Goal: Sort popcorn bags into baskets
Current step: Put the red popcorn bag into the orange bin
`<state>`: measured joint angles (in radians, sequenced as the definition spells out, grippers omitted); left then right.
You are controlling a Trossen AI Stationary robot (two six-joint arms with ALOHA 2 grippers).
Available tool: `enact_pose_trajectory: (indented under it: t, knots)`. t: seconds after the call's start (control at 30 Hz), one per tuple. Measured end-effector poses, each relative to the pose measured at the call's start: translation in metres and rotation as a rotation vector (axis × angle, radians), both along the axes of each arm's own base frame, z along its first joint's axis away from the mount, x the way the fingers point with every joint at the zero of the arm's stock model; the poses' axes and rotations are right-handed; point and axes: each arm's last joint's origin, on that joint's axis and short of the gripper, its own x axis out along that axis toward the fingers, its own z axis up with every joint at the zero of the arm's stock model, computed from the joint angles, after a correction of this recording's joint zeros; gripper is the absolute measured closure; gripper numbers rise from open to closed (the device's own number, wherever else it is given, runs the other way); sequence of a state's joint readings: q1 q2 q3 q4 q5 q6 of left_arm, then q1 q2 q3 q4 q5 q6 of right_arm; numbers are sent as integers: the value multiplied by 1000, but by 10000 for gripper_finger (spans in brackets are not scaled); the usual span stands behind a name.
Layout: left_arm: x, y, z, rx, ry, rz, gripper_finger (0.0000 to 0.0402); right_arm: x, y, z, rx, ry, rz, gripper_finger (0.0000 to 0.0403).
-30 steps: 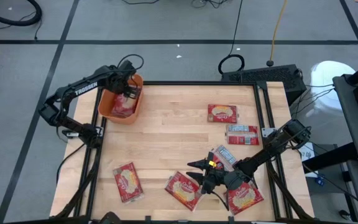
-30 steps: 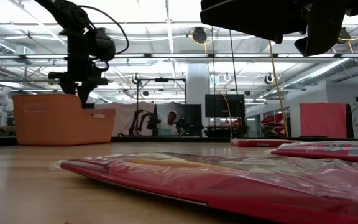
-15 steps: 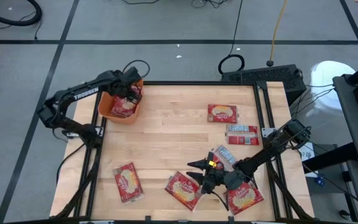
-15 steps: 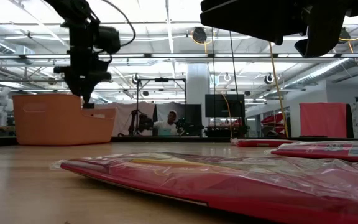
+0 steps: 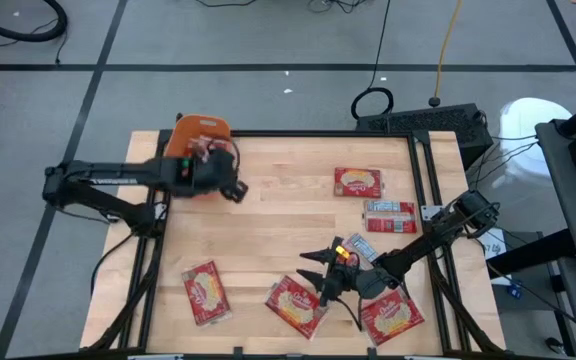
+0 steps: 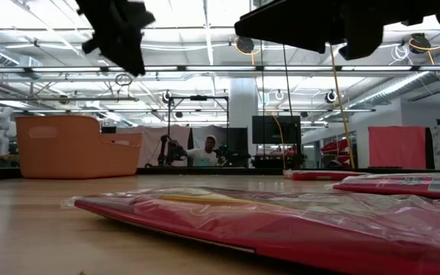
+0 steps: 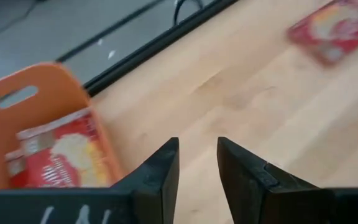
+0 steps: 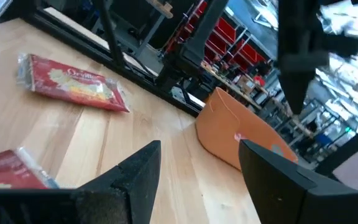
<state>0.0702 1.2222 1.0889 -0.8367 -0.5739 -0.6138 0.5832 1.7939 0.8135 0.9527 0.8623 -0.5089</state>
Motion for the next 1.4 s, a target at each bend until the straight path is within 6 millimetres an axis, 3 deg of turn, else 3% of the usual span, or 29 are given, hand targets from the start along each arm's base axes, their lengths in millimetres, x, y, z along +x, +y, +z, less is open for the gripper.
enact_pose_trajectory:
  t: [0.3,0.47,0.6,1.0,1.2,1.4]
  knots:
    - [12,-91,-6,125,-168,-110,289,0,-1,-1,20,9,-4,193]
    - [18,-127,-16,161,-224,-165,289,-6,-3,12,88,18,4,193]
    - [27,-150,-28,199,-266,-183,289,-19,-8,19,202,130,35,193]
    - [68,-189,-83,213,-294,-249,289,-59,-22,25,566,477,47,193]
    - [82,-197,-98,214,-307,-286,289,-79,-16,19,594,604,22,193]
    - [82,-202,-103,175,-328,-287,289,-99,-8,12,587,706,-30,193]
